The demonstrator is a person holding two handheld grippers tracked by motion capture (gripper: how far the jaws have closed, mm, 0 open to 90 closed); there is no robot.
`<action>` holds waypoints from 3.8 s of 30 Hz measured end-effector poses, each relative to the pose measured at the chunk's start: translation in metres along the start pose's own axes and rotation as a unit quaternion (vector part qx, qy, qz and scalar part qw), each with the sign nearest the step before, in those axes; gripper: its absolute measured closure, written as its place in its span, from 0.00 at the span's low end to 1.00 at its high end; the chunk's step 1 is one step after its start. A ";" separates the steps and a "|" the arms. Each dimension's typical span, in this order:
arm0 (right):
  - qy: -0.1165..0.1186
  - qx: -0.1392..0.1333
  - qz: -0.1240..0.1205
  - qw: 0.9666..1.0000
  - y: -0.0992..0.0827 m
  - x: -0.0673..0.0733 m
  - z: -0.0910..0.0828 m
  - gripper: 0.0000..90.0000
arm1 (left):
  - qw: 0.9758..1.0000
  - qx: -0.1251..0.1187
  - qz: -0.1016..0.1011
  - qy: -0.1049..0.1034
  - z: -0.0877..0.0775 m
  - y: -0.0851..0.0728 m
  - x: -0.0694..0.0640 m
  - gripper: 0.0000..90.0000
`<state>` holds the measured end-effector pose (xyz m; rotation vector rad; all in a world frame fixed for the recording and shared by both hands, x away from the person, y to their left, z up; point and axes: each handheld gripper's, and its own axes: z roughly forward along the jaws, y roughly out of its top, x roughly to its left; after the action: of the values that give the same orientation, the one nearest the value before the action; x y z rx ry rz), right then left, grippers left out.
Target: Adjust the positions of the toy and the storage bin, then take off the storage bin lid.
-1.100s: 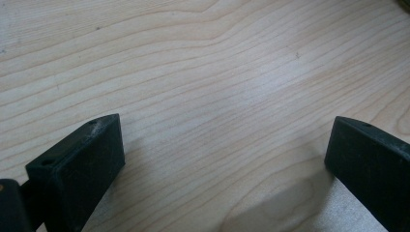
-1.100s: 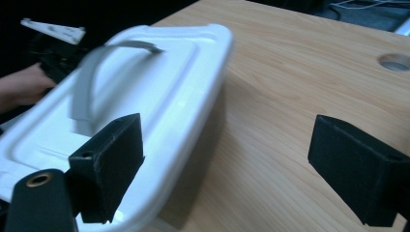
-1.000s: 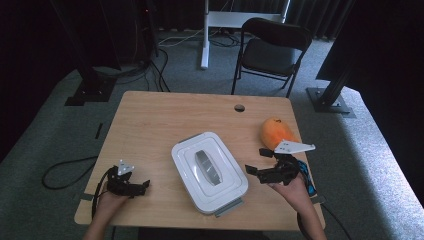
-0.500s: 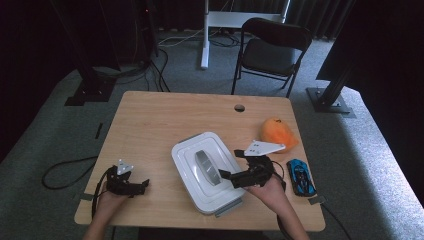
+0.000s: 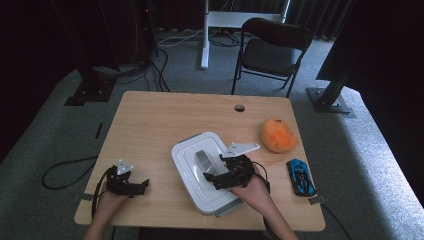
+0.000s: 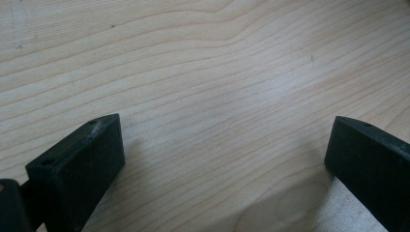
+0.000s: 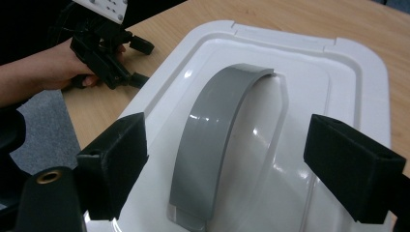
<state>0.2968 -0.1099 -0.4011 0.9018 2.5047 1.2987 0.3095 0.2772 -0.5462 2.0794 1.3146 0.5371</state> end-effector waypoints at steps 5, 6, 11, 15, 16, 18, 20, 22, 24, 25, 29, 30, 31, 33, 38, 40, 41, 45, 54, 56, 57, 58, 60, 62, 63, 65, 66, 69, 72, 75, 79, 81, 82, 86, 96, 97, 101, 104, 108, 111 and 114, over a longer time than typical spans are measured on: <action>-0.008 0.007 0.011 1.000 -0.001 -0.001 0.002 0.19 | 1.000 0.000 0.000 0.000 0.000 0.000 0.000 0.01; -0.009 0.007 0.012 1.000 -0.001 -0.001 0.003 0.19 | 1.000 0.001 0.000 0.000 0.000 0.000 0.000 0.01; -0.021 0.011 0.012 1.000 -0.002 0.001 0.006 0.22 | 1.000 0.001 0.000 0.000 0.000 0.000 0.000 0.01; -0.036 0.016 0.002 0.999 -0.003 0.004 0.008 0.28 | 1.000 0.001 0.000 0.000 0.000 0.000 0.000 0.01; -0.042 0.019 0.001 0.999 -0.003 0.005 0.009 0.32 | 1.000 0.001 0.000 0.000 0.000 0.000 0.000 0.01; -0.039 0.020 0.003 0.999 -0.004 0.005 0.009 0.38 | 1.000 0.001 0.000 0.000 0.000 0.000 0.000 0.01; -0.026 0.018 -0.001 0.999 -0.004 0.006 0.008 0.46 | 1.000 0.001 0.000 0.000 0.000 0.000 0.000 0.01; -0.022 0.023 -0.006 0.999 -0.004 0.008 0.009 0.53 | 1.000 0.001 0.000 0.000 0.000 0.000 0.000 0.01; -0.013 0.028 -0.001 1.000 -0.004 0.008 0.011 0.57 | 1.000 0.001 0.000 0.000 0.000 0.000 0.000 0.01; -0.009 0.030 0.002 1.000 -0.004 0.008 0.011 0.59 | 1.000 0.001 0.000 0.000 0.000 0.000 0.000 0.01; 0.003 0.026 -0.001 1.000 -0.005 0.011 0.010 0.70 | 1.000 0.001 0.000 0.000 0.000 0.000 0.000 0.01; 0.000 0.027 -0.002 1.000 -0.005 0.012 0.010 0.71 | 1.000 0.001 0.000 0.000 0.000 0.000 0.000 0.01; -0.002 0.029 -0.002 1.000 -0.005 0.012 0.010 0.71 | 1.000 0.001 0.000 0.000 0.000 0.000 0.000 0.01; 0.001 0.029 0.002 1.000 -0.005 0.012 0.010 0.72 | 1.000 0.001 0.000 0.000 0.000 0.000 0.000 0.01; 0.016 0.025 0.025 0.999 -0.005 0.009 0.008 0.74 | 1.000 0.001 0.000 0.000 0.000 0.000 0.000 0.01; 0.016 0.022 0.024 0.999 -0.005 0.009 0.007 0.74 | 1.000 0.001 0.000 0.000 0.000 0.000 0.000 0.01; 0.017 0.020 0.025 0.999 -0.004 0.010 0.006 0.75 | 1.000 0.001 0.000 0.000 0.000 0.000 0.000 0.01; 0.020 0.013 0.022 0.999 -0.002 0.012 0.002 0.76 | 1.000 0.001 0.000 0.000 0.000 0.000 0.000 0.01; 0.034 -0.004 0.023 0.999 0.002 0.013 -0.010 0.77 | 1.000 0.000 -0.001 0.000 0.000 0.000 0.000 0.01; 0.032 -0.012 0.023 0.999 0.004 0.012 -0.014 0.77 | 1.000 -0.001 -0.002 0.000 0.000 0.000 0.000 0.01; 0.031 -0.015 0.024 0.999 0.005 0.012 -0.016 0.77 | 1.000 -0.001 -0.001 0.000 0.000 0.000 0.000 0.01; 0.029 -0.018 0.023 0.999 0.006 0.011 -0.018 0.77 | 1.000 0.000 0.000 0.000 0.000 0.000 0.000 0.01; 0.022 -0.023 0.023 0.999 0.007 0.009 -0.021 0.77 | 1.000 0.001 0.001 0.000 0.000 0.000 0.000 0.01; 0.020 -0.028 0.023 0.999 0.009 0.006 -0.024 0.77 | 1.000 0.000 -0.001 0.000 0.000 0.000 0.000 0.01; 0.019 -0.031 0.024 0.999 0.010 0.005 -0.025 0.77 | 1.000 0.000 0.000 0.000 0.000 0.000 0.000 0.01; 0.016 -0.034 0.027 0.999 0.012 0.001 -0.028 0.77 | 1.000 0.000 0.001 0.001 0.000 0.000 0.001 0.01; 0.018 -0.037 0.030 0.999 0.013 -0.001 -0.029 0.77 | 1.000 0.000 0.001 0.000 0.000 0.000 0.001 0.01; 0.017 -0.046 0.035 0.998 0.016 -0.006 -0.032 0.77 | 1.000 0.000 0.001 0.000 0.000 0.000 0.001 0.01; 0.014 -0.053 0.037 0.998 0.020 -0.010 -0.035 0.77 | 1.000 0.000 0.000 0.000 0.000 0.000 0.001 0.01; 0.012 -0.058 0.039 0.998 0.024 -0.014 -0.036 0.77 | 1.000 0.000 0.000 0.000 0.000 0.000 0.001 0.01; 0.010 -0.068 0.044 0.997 0.029 -0.024 -0.037 0.78 | 1.000 0.000 0.000 0.000 0.000 0.000 0.001 0.01; 0.006 -0.070 0.049 0.996 0.032 -0.030 -0.038 0.77 | 1.000 0.000 0.001 0.000 0.000 0.000 0.001 0.01; 0.005 -0.074 0.051 0.996 0.033 -0.032 -0.038 0.77 | 1.000 0.001 0.001 0.000 0.000 0.000 0.001 0.01; -0.005 -0.081 0.055 0.995 0.038 -0.041 -0.039 0.78 | 1.000 0.001 0.001 0.000 0.000 0.000 0.001 0.01; -0.039 -0.087 0.066 0.993 0.049 -0.062 -0.038 0.77 | 1.000 0.000 0.000 0.000 0.000 0.000 0.001 0.01; -0.040 -0.086 0.067 0.993 0.049 -0.063 -0.037 0.78 | 1.000 0.000 0.000 0.000 0.000 0.000 0.001 0.01; -0.046 -0.085 0.070 0.993 0.051 -0.072 -0.030 0.78 | 1.000 0.000 0.000 0.000 0.000 0.000 0.001 0.01; -0.049 -0.088 0.078 0.992 0.054 -0.081 -0.025 0.78 | 1.000 -0.001 0.001 0.001 0.000 0.000 0.001 0.01; -0.049 -0.092 0.087 0.991 0.059 -0.093 -0.022 0.78 | 1.000 -0.001 0.001 0.001 0.000 0.000 0.001 0.01; -0.050 -0.093 0.093 0.990 0.062 -0.100 -0.020 0.78 | 1.000 -0.001 0.001 0.001 0.000 0.000 0.001 0.01; -0.055 -0.095 0.101 0.989 0.066 -0.108 -0.019 0.78 | 1.000 -0.001 0.001 0.001 0.000 0.000 0.001 0.01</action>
<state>0.4039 -0.1576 -0.3503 1.1700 2.2087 1.4752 0.3102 0.2775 -0.5462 2.0791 1.3136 0.5404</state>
